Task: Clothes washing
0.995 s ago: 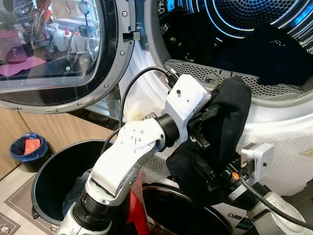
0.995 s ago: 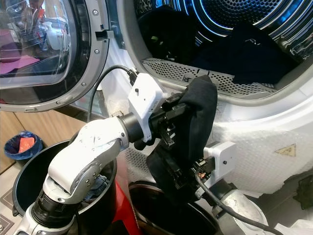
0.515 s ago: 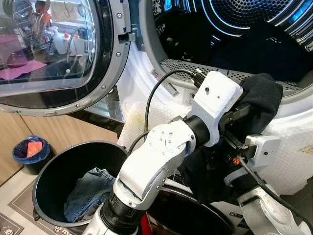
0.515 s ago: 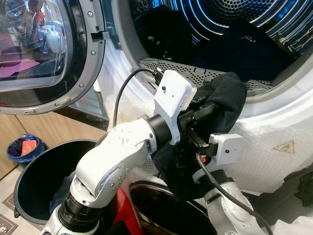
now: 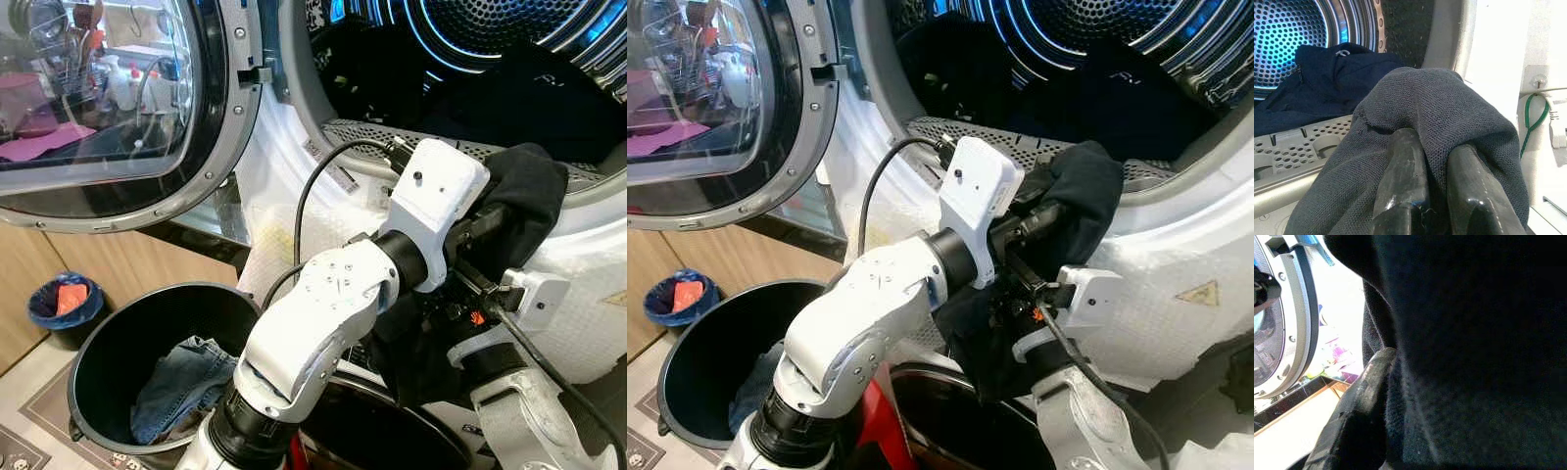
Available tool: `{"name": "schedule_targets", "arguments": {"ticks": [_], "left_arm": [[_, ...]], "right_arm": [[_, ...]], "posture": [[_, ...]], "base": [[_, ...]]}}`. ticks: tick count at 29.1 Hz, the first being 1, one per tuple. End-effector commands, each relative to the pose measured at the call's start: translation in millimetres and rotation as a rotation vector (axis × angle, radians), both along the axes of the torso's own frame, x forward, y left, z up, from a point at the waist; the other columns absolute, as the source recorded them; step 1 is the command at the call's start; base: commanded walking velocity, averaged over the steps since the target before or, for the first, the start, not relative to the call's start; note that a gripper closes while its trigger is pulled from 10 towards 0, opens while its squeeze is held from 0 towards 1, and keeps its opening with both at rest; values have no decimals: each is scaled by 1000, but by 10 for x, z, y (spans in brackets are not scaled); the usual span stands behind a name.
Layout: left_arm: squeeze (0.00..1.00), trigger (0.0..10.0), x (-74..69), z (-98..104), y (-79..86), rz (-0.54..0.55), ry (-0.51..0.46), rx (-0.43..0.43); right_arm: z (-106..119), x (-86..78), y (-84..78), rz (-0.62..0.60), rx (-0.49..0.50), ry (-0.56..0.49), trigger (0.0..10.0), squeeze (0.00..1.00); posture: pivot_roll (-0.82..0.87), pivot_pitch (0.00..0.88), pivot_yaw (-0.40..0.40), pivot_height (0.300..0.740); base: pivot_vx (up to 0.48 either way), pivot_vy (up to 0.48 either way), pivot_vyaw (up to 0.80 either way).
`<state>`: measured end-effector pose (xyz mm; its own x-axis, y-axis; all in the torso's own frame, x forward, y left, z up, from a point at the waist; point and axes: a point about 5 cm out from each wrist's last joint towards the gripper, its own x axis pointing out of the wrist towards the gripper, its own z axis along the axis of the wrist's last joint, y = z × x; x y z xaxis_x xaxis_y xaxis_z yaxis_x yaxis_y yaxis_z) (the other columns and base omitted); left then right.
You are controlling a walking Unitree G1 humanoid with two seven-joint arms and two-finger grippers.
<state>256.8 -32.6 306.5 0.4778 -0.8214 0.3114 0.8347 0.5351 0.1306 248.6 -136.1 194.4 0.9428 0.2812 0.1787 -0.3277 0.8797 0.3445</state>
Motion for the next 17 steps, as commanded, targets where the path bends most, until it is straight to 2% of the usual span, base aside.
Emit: {"name": "schedule_targets", "arguments": {"ticks": [1, 14, 15, 16, 17], "left_arm": [[0, 10000, -236, 180, -177, -136, -57, -55], [0, 10000, -206, 151, -167, -112, -27, -43], [545, 10000, -205, 151, -166, -112, -27, -42], [1000, 10000, -204, 151, -164, -116, -25, -44], [1000, 10000, -203, 150, -161, -118, -21, -45]], "right_arm": [[-94, 45, 43, 11, -6, 64, 0, 0], [-93, 77, -8, 2, 20, 62, 0, 0], [-91, 80, -11, 1, 20, 59, 0, 0], [-88, 85, -17, -2, 21, 57, 0, 0], [-88, 88, -21, -3, 21, 56, 0, 0]], "posture": [[-19, 41, 7, 740], [-11, 45, 3, 740], [-11, 45, 3, 740], [-11, 45, 3, 740], [-11, 45, 3, 740]], "base": [[0, 0, 0], [0, 0, 0], [0, 0, 0], [0, 0, 0], [0, 0, 0]]}}
